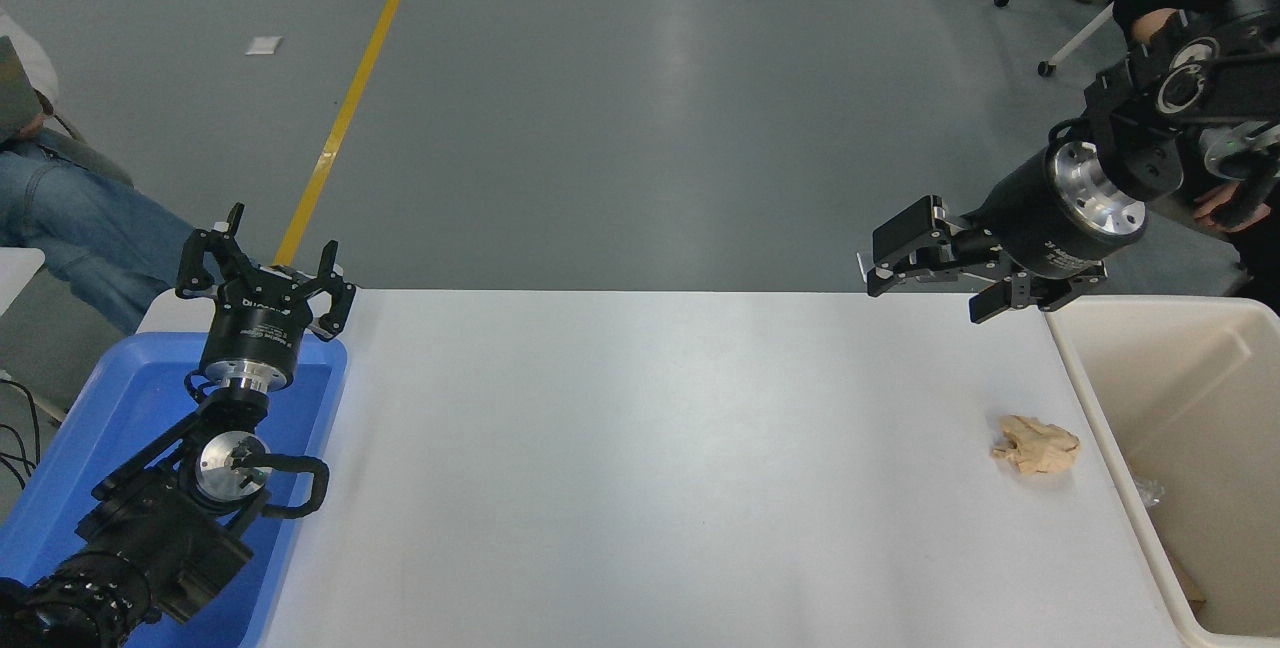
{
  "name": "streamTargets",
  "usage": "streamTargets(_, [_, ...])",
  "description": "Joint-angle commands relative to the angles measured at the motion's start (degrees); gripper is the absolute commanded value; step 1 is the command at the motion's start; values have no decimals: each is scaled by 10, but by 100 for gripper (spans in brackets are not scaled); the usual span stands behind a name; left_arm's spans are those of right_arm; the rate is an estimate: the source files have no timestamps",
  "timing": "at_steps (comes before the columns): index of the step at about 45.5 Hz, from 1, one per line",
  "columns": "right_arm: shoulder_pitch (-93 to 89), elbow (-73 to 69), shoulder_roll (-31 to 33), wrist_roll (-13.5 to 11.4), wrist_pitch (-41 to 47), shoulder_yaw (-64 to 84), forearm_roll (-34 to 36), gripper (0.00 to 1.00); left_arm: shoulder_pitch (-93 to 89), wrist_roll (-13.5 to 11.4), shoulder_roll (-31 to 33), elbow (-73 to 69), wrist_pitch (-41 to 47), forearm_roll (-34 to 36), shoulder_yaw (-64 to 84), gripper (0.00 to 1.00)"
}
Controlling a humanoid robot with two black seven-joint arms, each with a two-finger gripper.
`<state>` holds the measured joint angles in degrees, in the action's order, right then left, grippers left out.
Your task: Pick up foil plate and place in dustbin
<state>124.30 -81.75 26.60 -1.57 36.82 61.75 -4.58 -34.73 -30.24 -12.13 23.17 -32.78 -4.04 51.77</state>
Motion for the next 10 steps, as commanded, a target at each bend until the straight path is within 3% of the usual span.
streamTargets(1, [12,-13,-1,0,5,4,-3,100,0,0,0,0,0,0,0,99])
streamTargets(10, [11,-13,-1,0,5,4,-3,100,0,-1,0,0,0,0,0,99])
